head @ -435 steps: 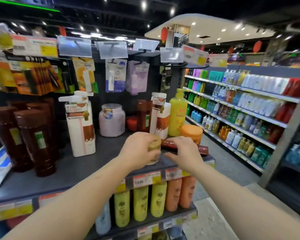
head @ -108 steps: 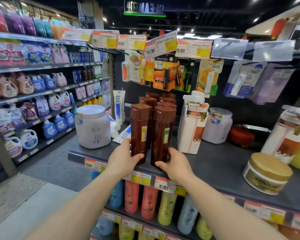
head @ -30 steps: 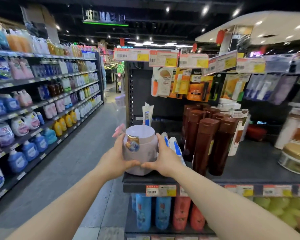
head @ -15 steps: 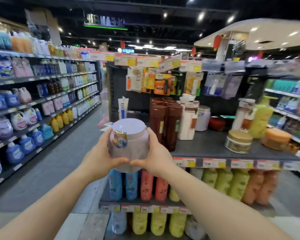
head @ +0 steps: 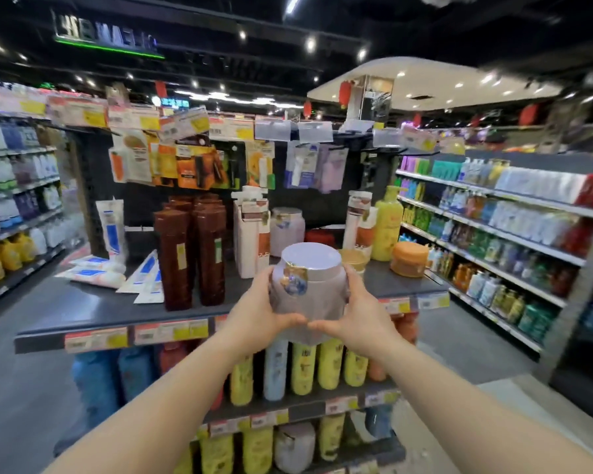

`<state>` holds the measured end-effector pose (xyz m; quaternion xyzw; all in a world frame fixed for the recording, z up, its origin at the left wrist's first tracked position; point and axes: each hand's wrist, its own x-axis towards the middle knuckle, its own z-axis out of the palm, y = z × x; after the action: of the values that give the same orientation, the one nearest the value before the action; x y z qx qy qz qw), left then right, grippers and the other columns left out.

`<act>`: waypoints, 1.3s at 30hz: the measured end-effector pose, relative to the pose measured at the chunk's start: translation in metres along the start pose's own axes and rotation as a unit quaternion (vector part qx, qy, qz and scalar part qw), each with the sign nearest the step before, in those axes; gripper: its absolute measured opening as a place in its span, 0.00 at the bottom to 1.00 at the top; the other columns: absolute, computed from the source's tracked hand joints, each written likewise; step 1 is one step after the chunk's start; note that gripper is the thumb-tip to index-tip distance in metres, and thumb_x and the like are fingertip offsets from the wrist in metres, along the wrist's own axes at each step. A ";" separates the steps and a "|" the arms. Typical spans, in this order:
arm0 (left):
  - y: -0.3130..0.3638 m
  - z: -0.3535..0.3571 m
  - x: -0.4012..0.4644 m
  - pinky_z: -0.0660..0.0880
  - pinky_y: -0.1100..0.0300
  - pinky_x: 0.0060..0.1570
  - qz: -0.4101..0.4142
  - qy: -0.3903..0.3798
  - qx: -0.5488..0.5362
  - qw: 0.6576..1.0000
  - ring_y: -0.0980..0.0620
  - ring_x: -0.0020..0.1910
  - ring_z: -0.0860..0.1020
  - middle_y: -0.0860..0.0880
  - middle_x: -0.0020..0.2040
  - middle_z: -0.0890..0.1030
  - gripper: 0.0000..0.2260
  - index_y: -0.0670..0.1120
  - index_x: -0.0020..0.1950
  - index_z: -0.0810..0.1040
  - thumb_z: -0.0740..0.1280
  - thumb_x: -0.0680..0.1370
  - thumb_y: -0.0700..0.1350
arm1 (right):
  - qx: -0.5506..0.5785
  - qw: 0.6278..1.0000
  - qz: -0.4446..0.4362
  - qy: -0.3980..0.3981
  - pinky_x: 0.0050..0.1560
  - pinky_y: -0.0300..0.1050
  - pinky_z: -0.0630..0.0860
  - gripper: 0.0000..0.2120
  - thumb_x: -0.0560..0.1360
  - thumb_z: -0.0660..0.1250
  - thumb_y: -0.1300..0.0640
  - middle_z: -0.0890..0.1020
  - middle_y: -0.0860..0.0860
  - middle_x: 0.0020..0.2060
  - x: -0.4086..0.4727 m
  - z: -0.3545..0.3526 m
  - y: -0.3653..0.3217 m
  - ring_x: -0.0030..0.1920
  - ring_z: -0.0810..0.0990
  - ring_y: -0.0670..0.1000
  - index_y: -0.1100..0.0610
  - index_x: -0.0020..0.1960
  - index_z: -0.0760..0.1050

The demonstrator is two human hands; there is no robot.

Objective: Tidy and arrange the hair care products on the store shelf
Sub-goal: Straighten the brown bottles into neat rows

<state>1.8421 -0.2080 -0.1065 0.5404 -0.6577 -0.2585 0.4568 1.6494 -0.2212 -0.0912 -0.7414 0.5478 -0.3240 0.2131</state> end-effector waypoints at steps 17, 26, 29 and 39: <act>-0.083 0.026 0.181 0.68 0.55 0.67 -0.071 0.044 0.041 0.996 0.57 0.66 0.69 0.59 0.64 0.71 0.42 0.53 0.74 0.60 0.79 0.66 0.45 | -0.203 0.974 -0.056 -0.088 0.67 0.57 0.60 0.44 0.61 0.69 0.28 0.77 0.50 0.60 0.223 0.019 0.051 0.63 0.73 0.54 0.50 0.68 0.61; -0.077 0.054 0.194 0.64 0.52 0.72 -0.095 0.144 0.089 0.981 0.57 0.72 0.64 0.56 0.74 0.64 0.47 0.52 0.78 0.53 0.79 0.67 0.47 | -0.204 0.949 -0.195 -0.139 0.68 0.56 0.66 0.51 0.67 0.72 0.37 0.73 0.52 0.69 0.280 -0.012 0.063 0.65 0.74 0.56 0.41 0.77 0.41; -0.072 0.070 0.191 0.63 0.54 0.72 -0.102 0.181 0.125 0.970 0.56 0.73 0.62 0.56 0.75 0.62 0.49 0.56 0.78 0.50 0.79 0.67 0.48 | -0.241 0.927 -0.246 -0.146 0.66 0.54 0.67 0.47 0.68 0.71 0.37 0.75 0.54 0.66 0.292 -0.011 0.068 0.63 0.74 0.57 0.39 0.76 0.45; -0.068 0.097 0.208 0.67 0.55 0.68 -0.130 0.261 0.221 0.931 0.51 0.66 0.66 0.50 0.66 0.62 0.48 0.60 0.77 0.46 0.77 0.69 0.45 | -0.174 0.942 -0.258 -0.128 0.61 0.51 0.74 0.43 0.69 0.72 0.41 0.74 0.53 0.65 0.322 0.008 0.079 0.62 0.75 0.55 0.41 0.76 0.50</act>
<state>1.7895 -0.4389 -0.1396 0.7567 -0.4798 -0.0138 0.4437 1.6630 -0.5516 -0.0706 -0.9181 0.3536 -0.1695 0.0579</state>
